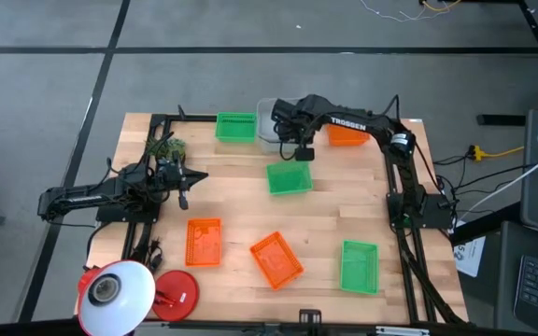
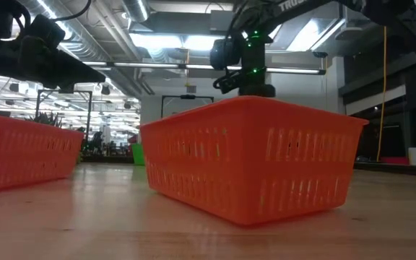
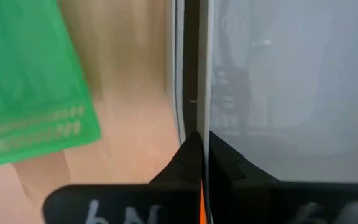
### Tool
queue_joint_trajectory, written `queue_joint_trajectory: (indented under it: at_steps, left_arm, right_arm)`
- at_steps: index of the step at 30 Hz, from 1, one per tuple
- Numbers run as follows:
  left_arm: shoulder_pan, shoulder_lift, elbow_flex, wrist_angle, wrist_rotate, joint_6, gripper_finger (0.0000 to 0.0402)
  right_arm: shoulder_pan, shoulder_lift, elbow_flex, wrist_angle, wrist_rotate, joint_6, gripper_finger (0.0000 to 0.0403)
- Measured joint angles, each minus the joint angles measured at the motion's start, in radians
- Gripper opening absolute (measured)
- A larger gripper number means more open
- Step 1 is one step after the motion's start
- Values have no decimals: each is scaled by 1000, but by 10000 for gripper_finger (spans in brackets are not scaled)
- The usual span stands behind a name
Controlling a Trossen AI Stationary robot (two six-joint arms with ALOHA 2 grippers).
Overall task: Stack baskets by color
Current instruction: Stack the bottom gray bin on top of the top gray bin, then adjust the bins
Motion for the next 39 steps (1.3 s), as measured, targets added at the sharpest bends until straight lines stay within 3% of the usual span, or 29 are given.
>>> queue_joint_trajectory:
  at_steps: [19,27,34,39]
  left_arm:
    - [0,0,0,0,0,0,0]
    - [0,0,0,0,0,0,0]
    - [0,0,0,0,0,0,0]
    - [0,0,0,0,0,0,0]
  right_arm:
    - [-58,0,0,-36,-22,-1,3]
    - [-58,0,0,-40,-23,3,49]
    - [-59,0,0,-40,-96,6,93]
    - [-58,0,18,-74,-93,30,107]
